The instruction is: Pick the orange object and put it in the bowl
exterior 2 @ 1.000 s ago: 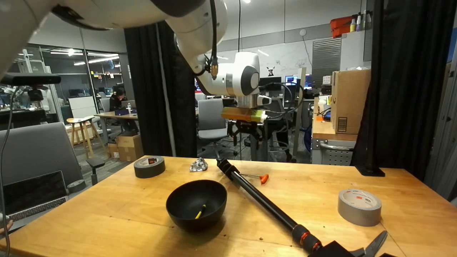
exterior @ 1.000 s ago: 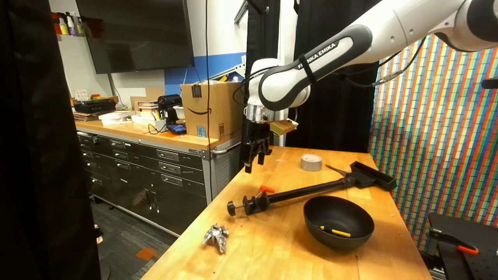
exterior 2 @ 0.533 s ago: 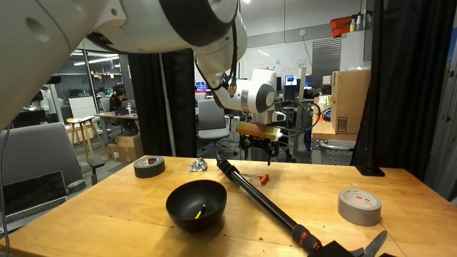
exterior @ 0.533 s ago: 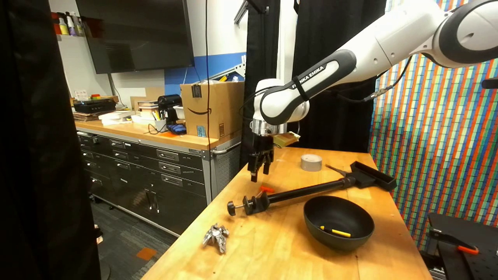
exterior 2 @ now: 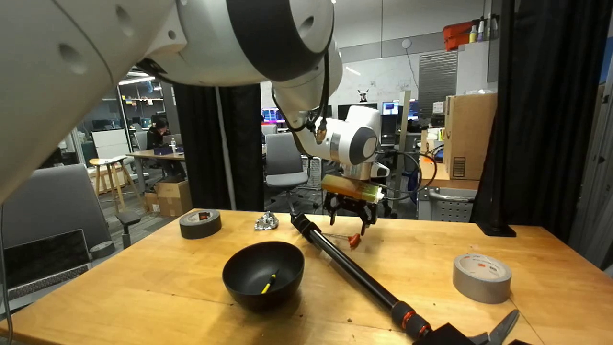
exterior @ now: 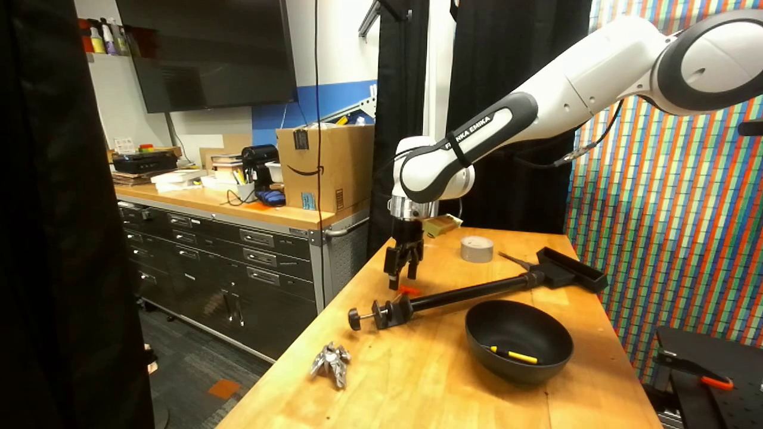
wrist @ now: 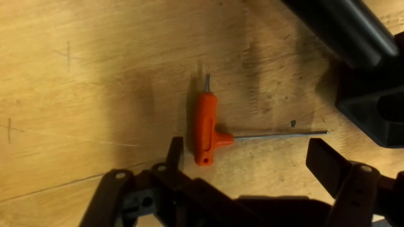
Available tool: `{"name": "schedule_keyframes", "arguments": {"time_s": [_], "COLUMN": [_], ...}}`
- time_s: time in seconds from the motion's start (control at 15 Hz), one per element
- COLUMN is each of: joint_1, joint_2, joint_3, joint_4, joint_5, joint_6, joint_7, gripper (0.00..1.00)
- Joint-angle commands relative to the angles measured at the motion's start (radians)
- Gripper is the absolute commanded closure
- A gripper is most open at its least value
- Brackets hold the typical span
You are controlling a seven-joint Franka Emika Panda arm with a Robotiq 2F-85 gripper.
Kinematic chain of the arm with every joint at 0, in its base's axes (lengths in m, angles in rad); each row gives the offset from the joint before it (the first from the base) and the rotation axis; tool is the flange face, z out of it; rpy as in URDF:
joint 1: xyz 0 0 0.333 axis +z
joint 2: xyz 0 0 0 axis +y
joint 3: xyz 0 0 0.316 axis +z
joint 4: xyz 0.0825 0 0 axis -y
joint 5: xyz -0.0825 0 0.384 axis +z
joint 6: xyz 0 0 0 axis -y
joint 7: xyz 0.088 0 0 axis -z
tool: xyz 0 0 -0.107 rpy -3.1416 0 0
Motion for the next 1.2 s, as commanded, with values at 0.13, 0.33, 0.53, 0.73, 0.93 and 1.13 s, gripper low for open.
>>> {"name": "schedule_keyframes", "arguments": {"time_s": [0.13,0.33,0.53,0.73,0.93,1.13], "joint_1": [0.000,-0.003,-0.010,-0.014,-0.020,-0.022], "joint_2": [0.039,0.051,0.053,0.051,0.049,0.043], "joint_3": [0.024,0.023,0.026,0.025,0.024,0.024], "joint_4": [0.024,0.023,0.014,0.012,0.011,0.008], "joint_5": [0.029,0.031,0.042,0.043,0.042,0.047], "joint_6": [-0.003,-0.003,0.019,0.024,0.024,0.022], "joint_7": [-0.019,-0.018,-0.023,-0.021,-0.020,-0.020], "gripper": [0.00,0.00,0.25,0.41,0.64,0.86]}}
